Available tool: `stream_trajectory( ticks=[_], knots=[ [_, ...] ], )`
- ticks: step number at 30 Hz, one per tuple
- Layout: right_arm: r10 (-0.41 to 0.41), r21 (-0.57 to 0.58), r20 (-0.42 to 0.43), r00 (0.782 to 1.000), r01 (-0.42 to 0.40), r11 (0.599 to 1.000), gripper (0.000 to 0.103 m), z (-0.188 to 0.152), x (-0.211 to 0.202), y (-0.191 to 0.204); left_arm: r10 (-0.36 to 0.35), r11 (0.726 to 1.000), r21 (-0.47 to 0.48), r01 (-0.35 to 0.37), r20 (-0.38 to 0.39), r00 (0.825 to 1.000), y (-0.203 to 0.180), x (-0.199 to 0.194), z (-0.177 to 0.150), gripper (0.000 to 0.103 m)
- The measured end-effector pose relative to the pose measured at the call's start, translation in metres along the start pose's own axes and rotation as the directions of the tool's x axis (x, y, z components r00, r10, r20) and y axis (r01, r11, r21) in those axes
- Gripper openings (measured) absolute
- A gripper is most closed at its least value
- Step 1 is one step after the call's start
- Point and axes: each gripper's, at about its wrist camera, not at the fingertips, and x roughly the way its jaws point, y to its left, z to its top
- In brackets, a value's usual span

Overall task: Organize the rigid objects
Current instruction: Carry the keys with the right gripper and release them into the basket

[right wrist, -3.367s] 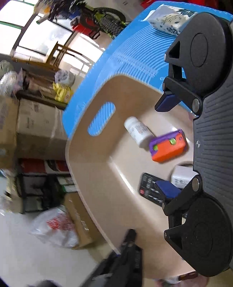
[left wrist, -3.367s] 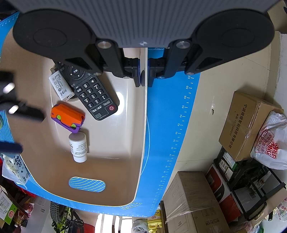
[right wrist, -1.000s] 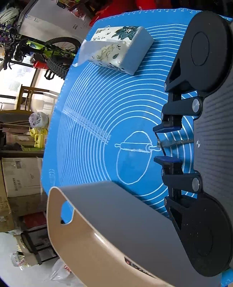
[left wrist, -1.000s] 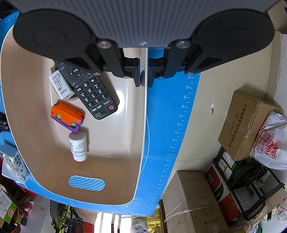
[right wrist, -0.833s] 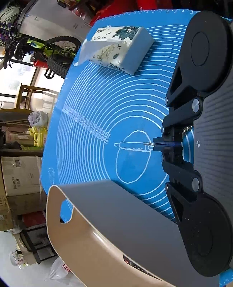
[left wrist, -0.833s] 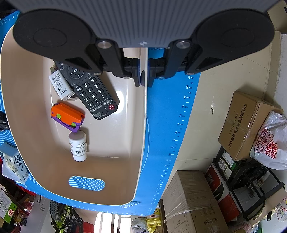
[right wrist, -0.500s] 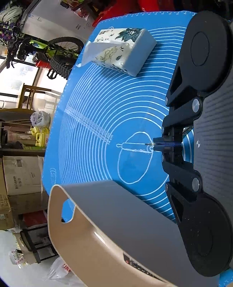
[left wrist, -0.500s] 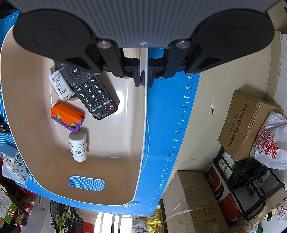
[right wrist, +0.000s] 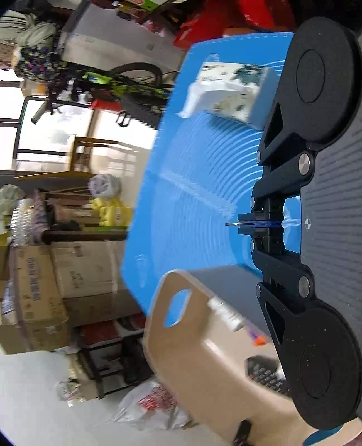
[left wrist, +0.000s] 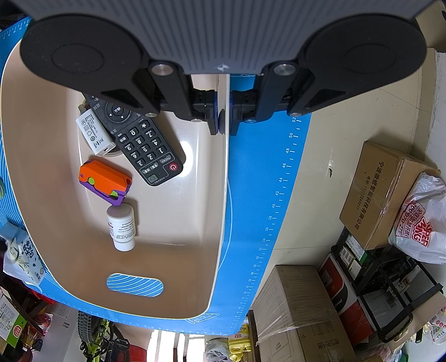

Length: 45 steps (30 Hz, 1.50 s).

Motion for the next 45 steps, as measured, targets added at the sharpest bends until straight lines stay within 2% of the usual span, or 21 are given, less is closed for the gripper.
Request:
stream_trajectory(
  ticks=[4,8,12,14,18,27,32,37,40,41,42,45],
  knots=[
    [0.041,-0.009,0.087,0.995,-0.041,0.999,0.011,0.018,-0.019,0.012,0.001,1.000,0.001,-0.001,0.000,1.000,0.000,0.000,0.000,0.008],
    [0.107,-0.034,0.165,0.981,-0.102,0.994,0.011,0.035,-0.038,0.032,0.000,1.000,0.000,0.000,0.000,1.000,0.000,0.000,0.000,0.008],
    [0.189,-0.055,0.172,0.967,-0.182,0.982,0.011,0.041,-0.044,0.053,0.001,1.000,0.003,-0.001,0.000,1.000,0.000,0.000,0.000,0.008],
    [0.224,-0.069,0.150,0.963,-0.216,0.974,0.011,0.039,-0.042,0.066,0.001,1.000,0.002,-0.001,0.000,1.000,0.001,0.000,-0.001,0.008],
    [0.243,-0.113,0.082,0.967,-0.233,0.966,0.011,0.028,-0.029,0.092,0.002,1.000,0.003,-0.002,0.000,1.000,0.000,0.000,0.000,0.008],
    [0.209,-0.148,-0.068,0.975,-0.217,0.965,0.011,0.003,0.002,0.126,0.004,1.000,0.005,-0.004,0.000,1.000,0.000,0.000,-0.001,0.008],
    [0.188,-0.179,-0.156,0.970,-0.215,0.960,0.012,-0.012,0.013,0.137,0.004,1.000,0.004,-0.004,0.000,1.000,0.001,0.000,-0.001,0.008],
    [0.183,-0.162,-0.225,0.957,-0.222,0.961,0.014,-0.017,0.020,0.137,0.004,1.000,0.005,-0.004,0.000,1.000,0.000,0.000,-0.001,0.008],
    [0.200,-0.148,-0.212,0.957,-0.234,0.961,0.019,-0.016,0.015,0.133,0.004,1.000,0.005,-0.004,0.000,1.000,0.001,0.000,-0.001,0.008],
    [0.197,-0.152,-0.194,0.961,-0.228,0.962,0.034,-0.016,0.012,0.132,0.004,1.000,0.005,-0.004,0.000,1.000,0.001,0.000,-0.001,0.008],
    [0.199,-0.155,-0.180,0.963,-0.227,0.961,0.043,-0.014,0.008,0.130,0.004,1.000,0.004,-0.004,0.000,1.000,0.000,0.000,-0.001,0.008],
    [0.206,-0.136,-0.139,0.969,-0.224,0.965,0.062,-0.008,-0.001,0.122,0.003,1.000,0.003,-0.003,-0.001,1.000,0.001,0.000,-0.001,0.008]
  ],
)
